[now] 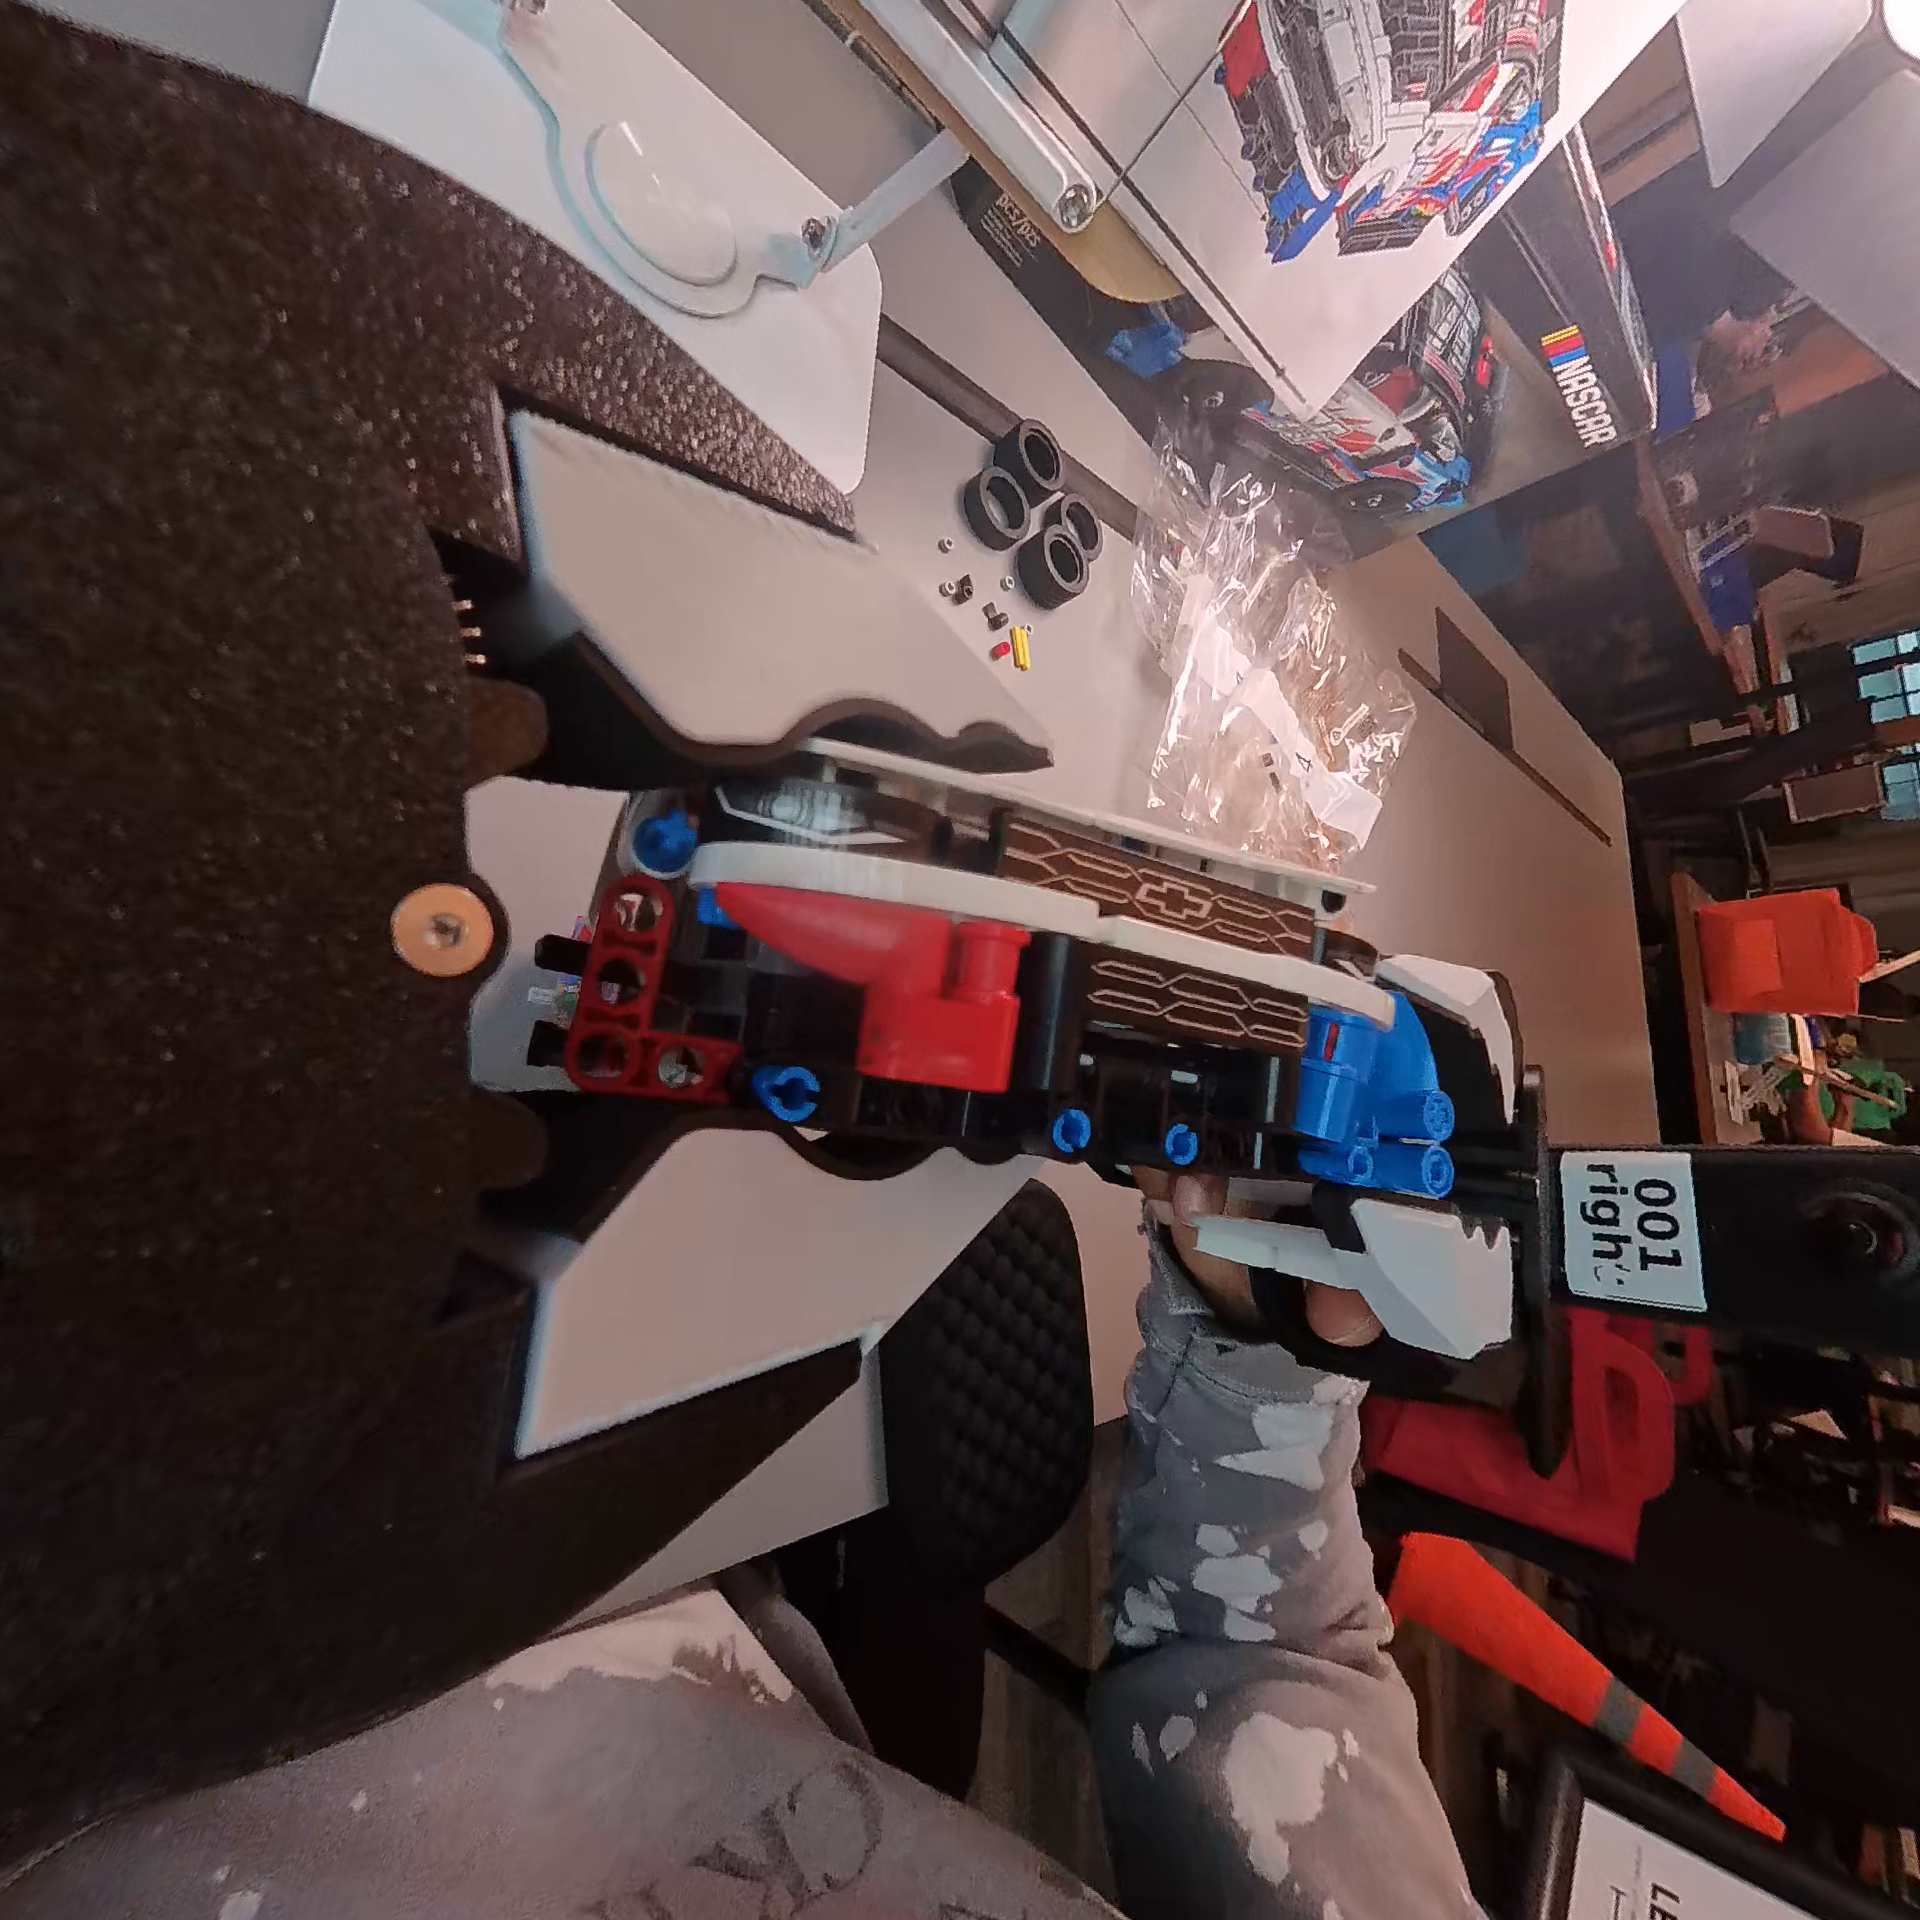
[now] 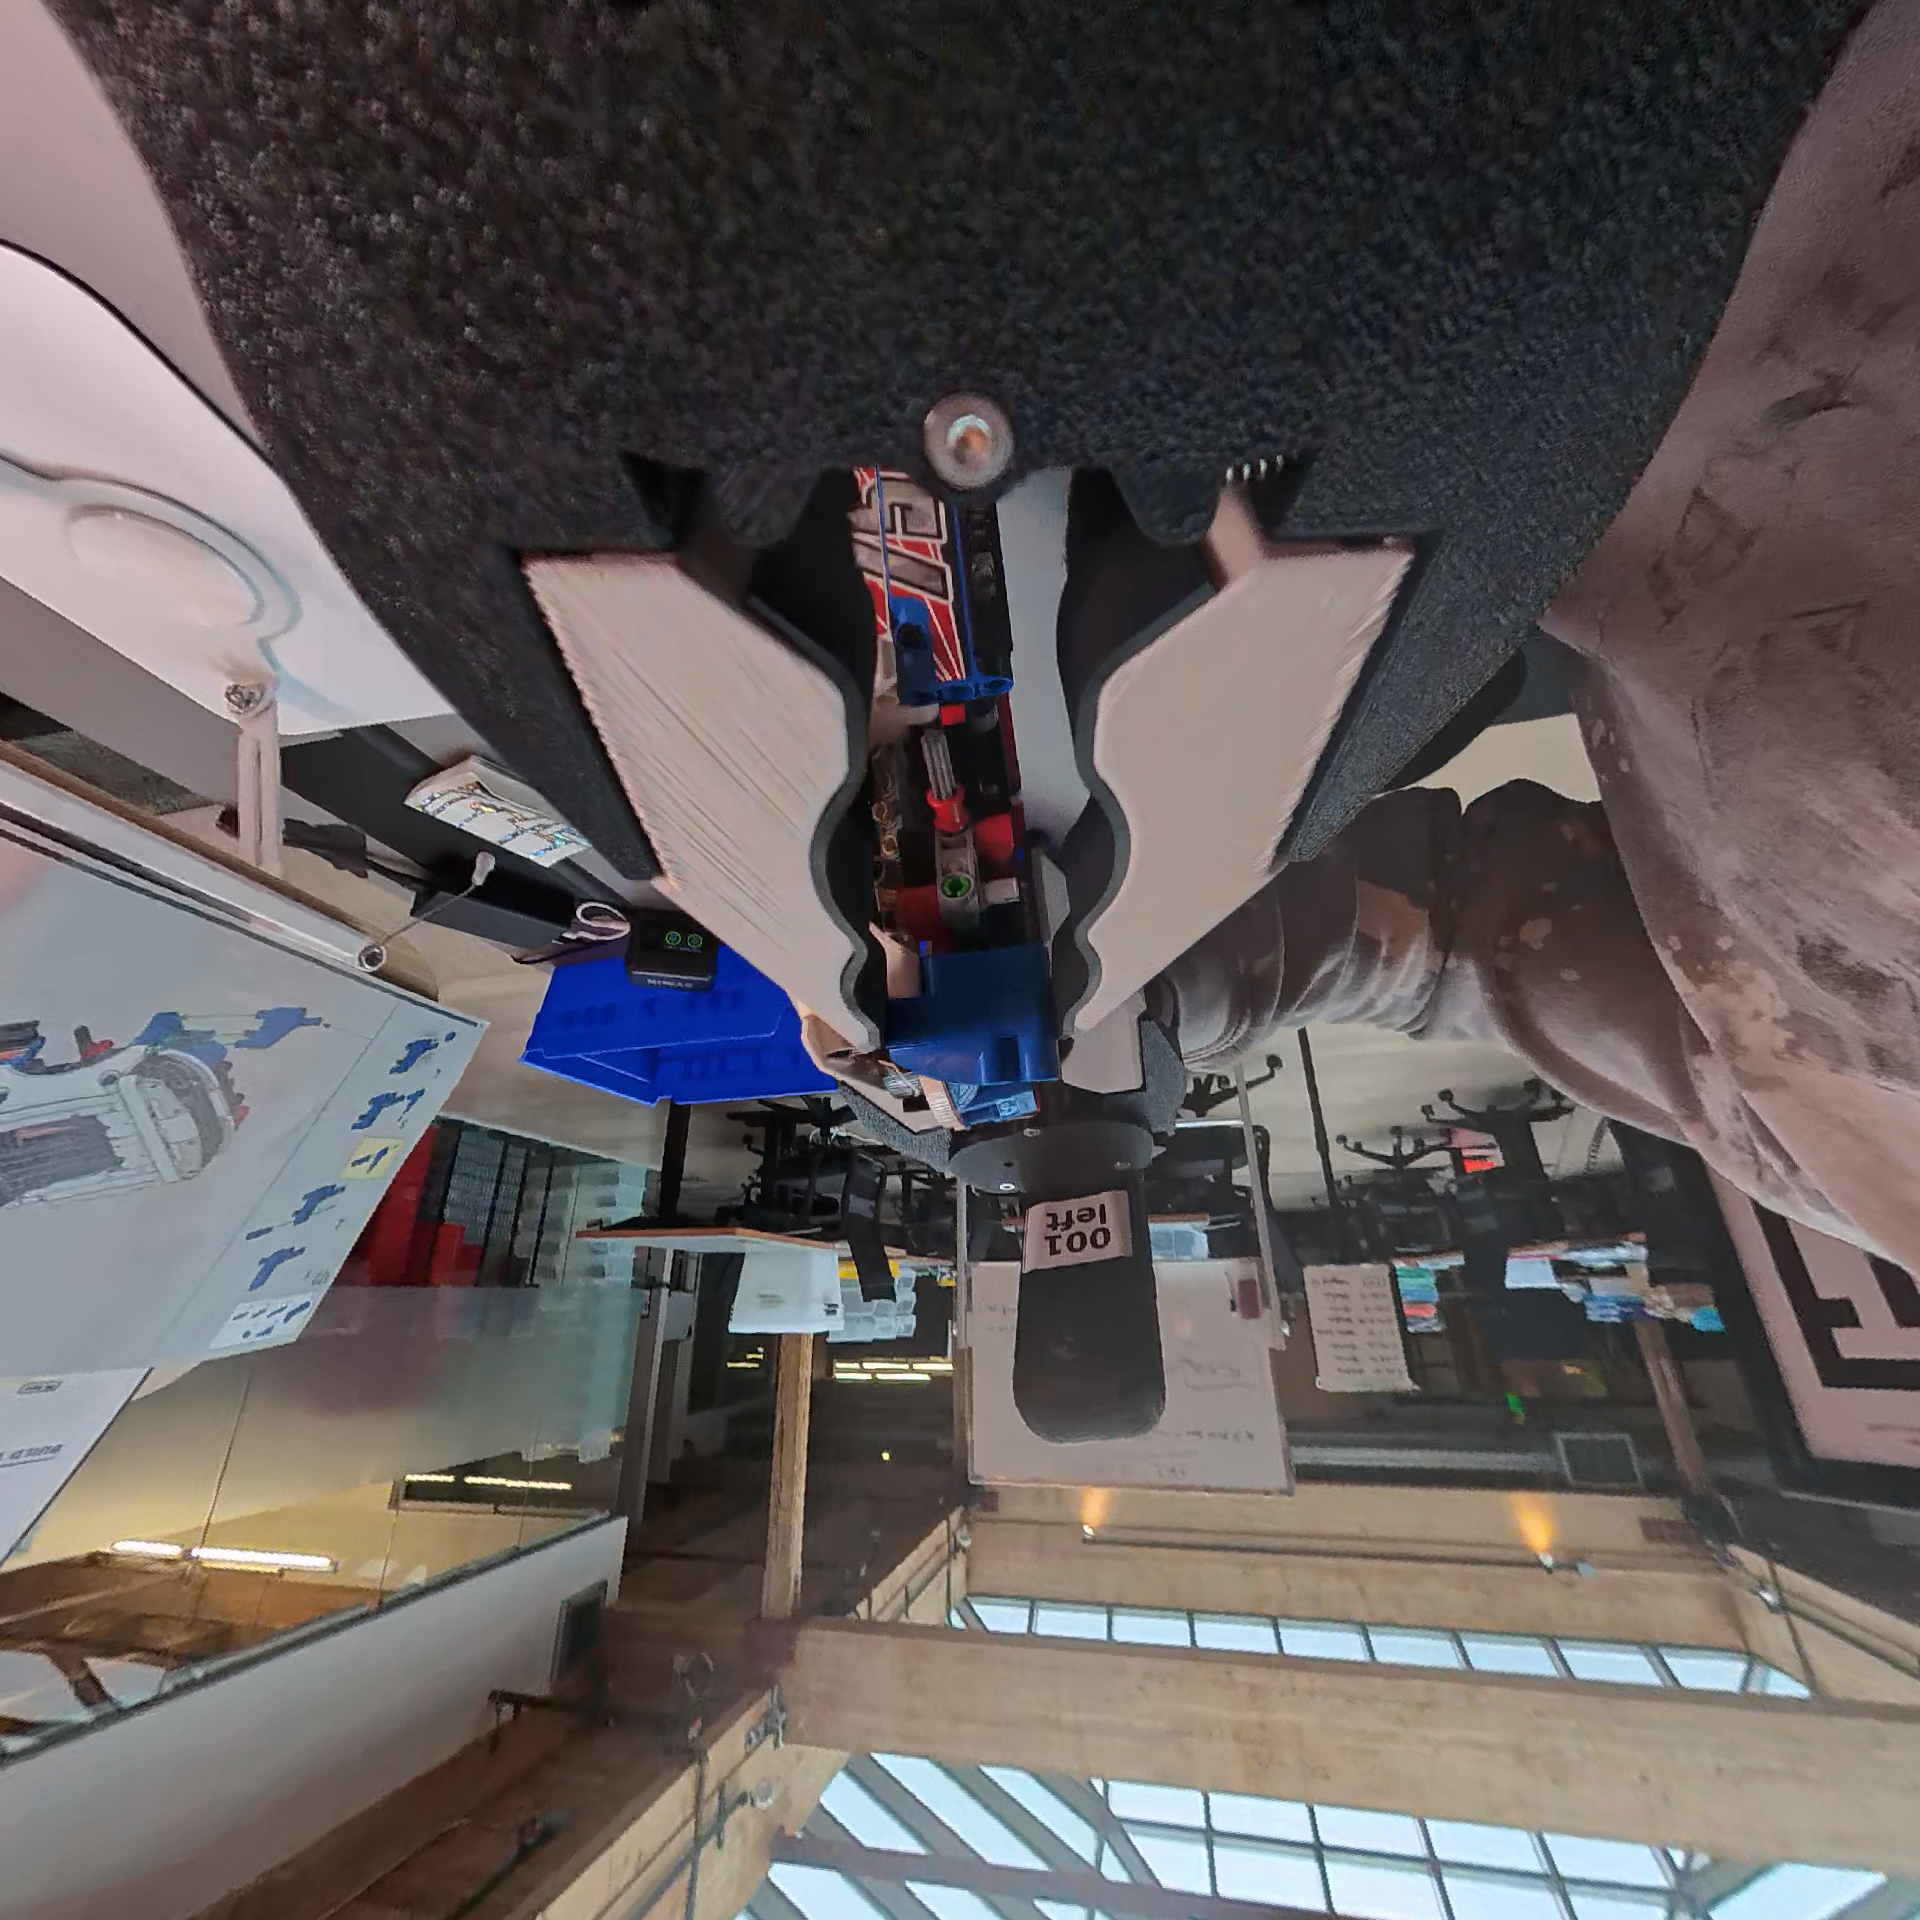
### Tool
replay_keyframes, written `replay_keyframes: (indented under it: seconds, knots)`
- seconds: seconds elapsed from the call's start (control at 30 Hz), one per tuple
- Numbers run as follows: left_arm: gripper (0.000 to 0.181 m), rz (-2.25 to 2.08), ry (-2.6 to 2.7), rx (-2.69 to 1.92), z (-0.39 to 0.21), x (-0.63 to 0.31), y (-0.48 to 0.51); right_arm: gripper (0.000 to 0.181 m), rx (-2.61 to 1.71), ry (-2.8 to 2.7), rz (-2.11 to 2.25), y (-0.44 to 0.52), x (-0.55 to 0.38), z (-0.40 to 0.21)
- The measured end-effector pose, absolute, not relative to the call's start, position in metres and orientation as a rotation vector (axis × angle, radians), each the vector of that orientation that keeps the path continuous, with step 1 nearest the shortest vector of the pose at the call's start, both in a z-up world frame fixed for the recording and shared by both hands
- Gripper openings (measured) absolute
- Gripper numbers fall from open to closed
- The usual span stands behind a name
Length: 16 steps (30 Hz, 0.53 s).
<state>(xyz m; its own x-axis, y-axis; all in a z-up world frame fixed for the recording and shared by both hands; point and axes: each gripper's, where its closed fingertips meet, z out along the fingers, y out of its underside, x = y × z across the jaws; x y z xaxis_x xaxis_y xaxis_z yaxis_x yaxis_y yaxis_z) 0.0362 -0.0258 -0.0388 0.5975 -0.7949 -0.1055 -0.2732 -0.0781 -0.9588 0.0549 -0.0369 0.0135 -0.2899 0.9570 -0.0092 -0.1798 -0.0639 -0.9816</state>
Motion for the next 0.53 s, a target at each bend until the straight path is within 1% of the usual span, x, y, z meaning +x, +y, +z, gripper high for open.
replay_keyframes:
  seconds: [0.2, 0.27, 0.33, 0.4, 0.53]
  knots:
    - [0.072, -0.589, 0.921, -1.640, -0.032, 0.044, -0.027, 0.030, -0.935, -1.339, 1.431, -0.034, 0.063, 0.006]
    - [0.076, -0.606, 0.948, -1.622, -0.023, 0.049, -0.034, 0.030, -0.955, -1.365, 1.426, -0.034, 0.066, 0.002]
    - [0.076, -0.590, 1.000, -1.624, -0.013, 0.054, -0.039, 0.030, -0.971, -1.392, 1.420, -0.034, 0.068, -0.002]
    - [0.071, -0.542, 1.088, -1.707, -0.014, 0.060, -0.039, 0.030, -0.973, -1.429, 1.402, -0.034, 0.069, -0.003]
    - [0.052, -0.319, 1.297, -1.892, -0.028, 0.060, -0.035, 0.030, -0.972, -1.497, 1.330, -0.035, 0.069, -0.004]
